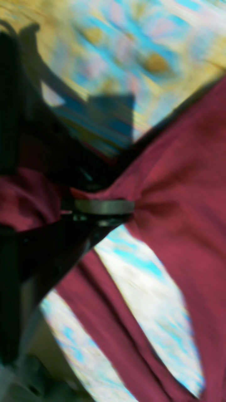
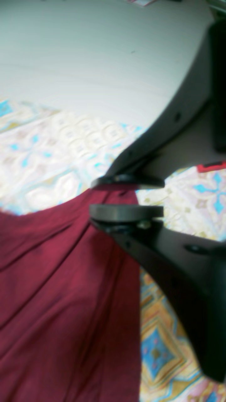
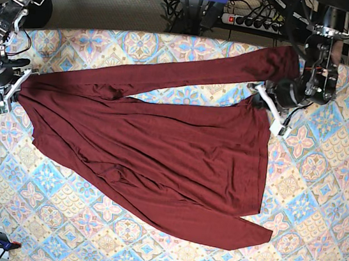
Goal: Layout the t-shirt on the table in an organized manner, then fold the t-shirt properly
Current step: 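Drag the held fabric with the left gripper toward the right gripper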
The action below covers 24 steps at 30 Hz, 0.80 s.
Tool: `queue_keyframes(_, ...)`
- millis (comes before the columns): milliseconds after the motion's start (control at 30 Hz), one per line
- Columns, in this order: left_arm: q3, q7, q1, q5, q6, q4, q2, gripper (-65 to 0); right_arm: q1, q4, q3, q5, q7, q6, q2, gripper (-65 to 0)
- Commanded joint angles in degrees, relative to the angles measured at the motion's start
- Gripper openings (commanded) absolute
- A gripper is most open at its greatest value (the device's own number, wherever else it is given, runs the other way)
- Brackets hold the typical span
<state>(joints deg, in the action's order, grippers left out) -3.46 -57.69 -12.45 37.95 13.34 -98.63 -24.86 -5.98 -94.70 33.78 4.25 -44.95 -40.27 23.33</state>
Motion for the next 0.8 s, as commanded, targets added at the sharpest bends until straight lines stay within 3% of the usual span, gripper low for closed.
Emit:
queue_keyframes(0, -0.18, 0.68, -0.43, 0.59, 0.24, -2.25, -1.29, -65.0, 0.75, -1.00, 0.37, 0.72, 1.30, 0.27, 1.24, -57.5)
queue_keyframes(67, -0.18, 0.59, -2.89, -0.02, 0.33, -5.24, -2.08, -65.0, 0.75, -1.00, 0.37, 0.72, 1.30, 0.27, 1.24, -57.5)
queue_keyframes(167, -0.10, 0.59, -6.32, 0.51, 0.33, -8.23, -6.21, -65.0, 0.75, -1.00, 0.37, 0.72, 1.30, 0.27, 1.24, -57.5)
queue_keyframes(333, 6.76, 0.59, -8.87, 0.51, 0.33, -9.63, -11.14, -65.0, 0.92, -0.91, 0.20, 0.72, 1.30, 0.27, 1.24, -57.5)
queue_keyframes(467, 12.56, 0.77, -8.78, 0.51, 0.33, -9.46, -12.63, -65.0, 0.84, -1.00, -2.97, 0.72, 1.30, 0.27, 1.24, -57.5)
queue_keyframes(667, 13.35, 0.50, -7.90, 3.14, 0.33, -9.55, -11.93, -65.0, 0.57, -4.43, -7.80, 0.89, 1.30, 0.27, 1.24, -57.5)
queue_keyframes(767, 13.35, -1.96, -7.73, 6.48, 0.33, -9.63, -14.74, -63.0, -0.13, -6.98, -11.67, 0.89, 1.56, 0.27, 1.24, -57.5)
